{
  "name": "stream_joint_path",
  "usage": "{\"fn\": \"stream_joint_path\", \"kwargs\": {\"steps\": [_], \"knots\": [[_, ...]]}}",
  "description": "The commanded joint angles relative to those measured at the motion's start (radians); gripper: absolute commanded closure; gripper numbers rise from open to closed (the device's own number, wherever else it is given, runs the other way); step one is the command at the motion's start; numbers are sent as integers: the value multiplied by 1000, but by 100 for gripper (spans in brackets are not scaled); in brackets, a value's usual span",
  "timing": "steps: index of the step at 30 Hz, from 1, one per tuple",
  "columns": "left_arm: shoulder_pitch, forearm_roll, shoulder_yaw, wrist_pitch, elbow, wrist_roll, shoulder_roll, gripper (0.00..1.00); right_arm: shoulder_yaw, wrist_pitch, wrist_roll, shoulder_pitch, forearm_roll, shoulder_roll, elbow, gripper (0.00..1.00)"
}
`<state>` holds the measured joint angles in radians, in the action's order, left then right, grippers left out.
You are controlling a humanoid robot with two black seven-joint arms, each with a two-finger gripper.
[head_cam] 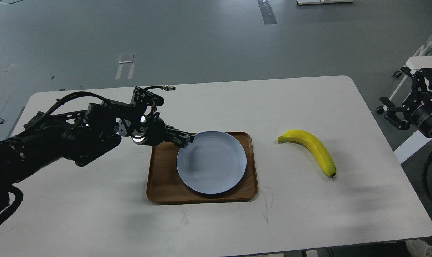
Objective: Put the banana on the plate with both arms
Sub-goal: 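Lift the plate with the left gripper and set it on the wooden tray, then release the plate and raise the left gripper away from the tray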
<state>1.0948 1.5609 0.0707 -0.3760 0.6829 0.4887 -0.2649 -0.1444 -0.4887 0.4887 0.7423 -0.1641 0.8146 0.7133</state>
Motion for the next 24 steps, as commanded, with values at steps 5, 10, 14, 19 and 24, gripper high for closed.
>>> {"fn": "stream_joint_path", "kwargs": {"steps": [5,10,14,19,24], "knots": [[33,-419,-35,-6,29,0,-115,3,-1,0,0,-4,0,0,0,1],[30,-1042,-77,-76,53,0,-243,2,0,0,0,-4,0,-8,5,1],[-45,-1344,-130,-113,53,0,-315,2,2,0,0,-3,15,-11,8,1],[-205,-1507,-317,-113,43,0,-356,2,2,0,0,2,176,-11,14,1],[-337,-1509,-514,-113,27,0,-349,2,3,0,0,54,579,-5,20,1]]}}
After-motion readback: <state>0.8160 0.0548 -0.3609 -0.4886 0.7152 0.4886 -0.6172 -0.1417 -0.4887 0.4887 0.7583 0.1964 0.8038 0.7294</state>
